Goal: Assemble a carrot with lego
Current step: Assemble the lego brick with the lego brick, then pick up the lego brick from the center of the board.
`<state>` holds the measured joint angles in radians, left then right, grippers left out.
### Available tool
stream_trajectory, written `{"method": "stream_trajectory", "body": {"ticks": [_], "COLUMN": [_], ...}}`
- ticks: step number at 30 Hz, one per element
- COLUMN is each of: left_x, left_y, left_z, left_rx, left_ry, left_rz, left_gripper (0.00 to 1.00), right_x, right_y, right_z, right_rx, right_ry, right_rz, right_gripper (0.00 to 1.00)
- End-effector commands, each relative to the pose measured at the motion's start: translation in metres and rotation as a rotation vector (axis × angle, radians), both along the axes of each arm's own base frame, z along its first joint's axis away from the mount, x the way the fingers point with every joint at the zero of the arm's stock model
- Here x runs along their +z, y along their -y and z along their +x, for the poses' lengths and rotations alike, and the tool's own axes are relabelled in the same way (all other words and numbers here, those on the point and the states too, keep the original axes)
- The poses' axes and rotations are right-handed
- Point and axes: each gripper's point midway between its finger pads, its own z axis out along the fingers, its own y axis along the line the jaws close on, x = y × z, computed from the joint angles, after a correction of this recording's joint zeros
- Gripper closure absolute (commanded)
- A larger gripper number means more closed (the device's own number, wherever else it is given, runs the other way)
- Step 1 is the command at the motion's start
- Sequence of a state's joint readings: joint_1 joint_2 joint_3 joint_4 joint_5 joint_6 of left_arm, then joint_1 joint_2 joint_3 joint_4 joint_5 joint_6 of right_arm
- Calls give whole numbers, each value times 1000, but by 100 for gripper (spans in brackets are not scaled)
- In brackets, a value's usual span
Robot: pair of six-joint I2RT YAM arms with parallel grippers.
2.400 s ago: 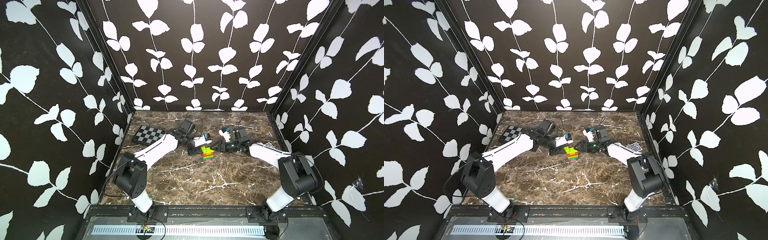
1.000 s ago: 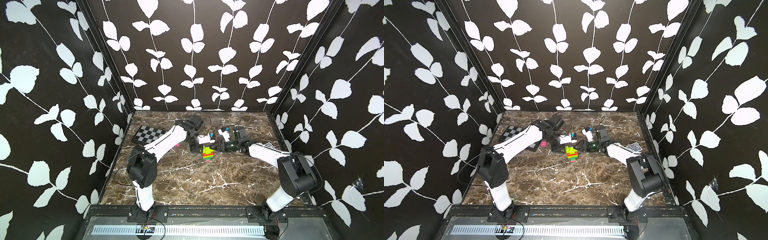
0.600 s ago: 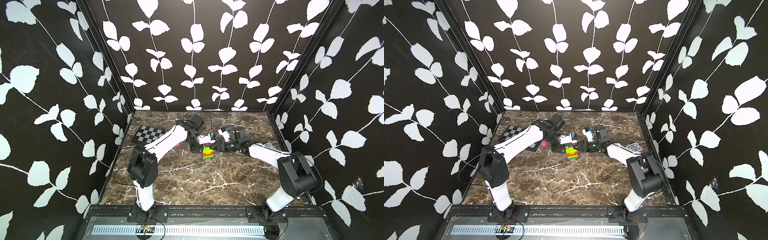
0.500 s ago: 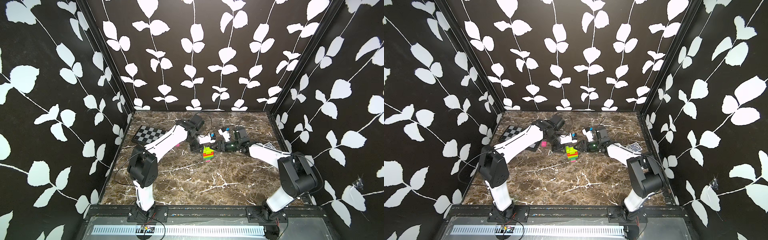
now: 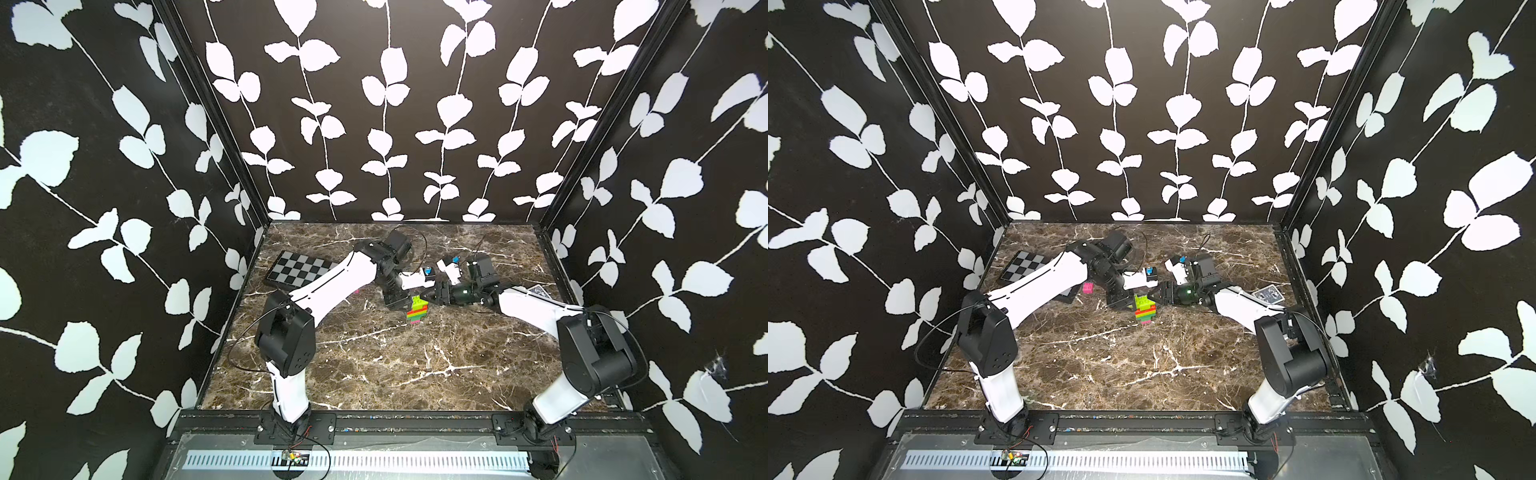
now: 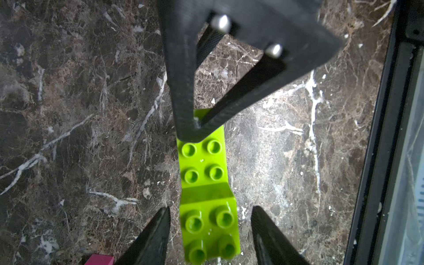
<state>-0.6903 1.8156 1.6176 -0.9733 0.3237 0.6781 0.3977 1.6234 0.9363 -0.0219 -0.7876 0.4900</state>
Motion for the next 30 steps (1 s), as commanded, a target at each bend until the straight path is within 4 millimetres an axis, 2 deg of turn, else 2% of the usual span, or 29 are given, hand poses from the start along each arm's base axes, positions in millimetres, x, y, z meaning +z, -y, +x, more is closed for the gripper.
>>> {"method": "stream_trajectory", "body": {"ticks": [1,7,9,11,13,15,17,20,24,30], "left_x": [32,63,74,83,82,60,34,-2,-37,-69], "left_y": [-4,-10,-16,-29,-58,-95,-121,-141,-142,-146], "left_z": [-7,-10,-5,13,46,68,77,83,93,105], "left_rx": [6,49,98,231,493,766,932,1059,1120,1163], "left_ry": [34,43,54,83,136,158,168,122,27,-3], "left_rz": [-95,-265,-334,-394,-409,-382,-314,-169,-42,51], "left_gripper": [38,36,36,37,37,37,37,35,34,35], "right_x": [24,45,53,63,69,73,75,74,68,60], "right_y": [4,9,12,19,29,39,44,46,45,46], "right_z": [4,12,13,15,16,15,14,13,11,8], "right_rx": [-16,-36,-40,-60,-92,-116,-134,-138,-132,-136], "right_ry": [56,102,117,148,188,236,261,272,253,241], "right_rz": [5,20,28,29,0,-54,-77,-78,-74,-76], "right_gripper": [30,25,24,23,23,22,22,22,22,22]}}
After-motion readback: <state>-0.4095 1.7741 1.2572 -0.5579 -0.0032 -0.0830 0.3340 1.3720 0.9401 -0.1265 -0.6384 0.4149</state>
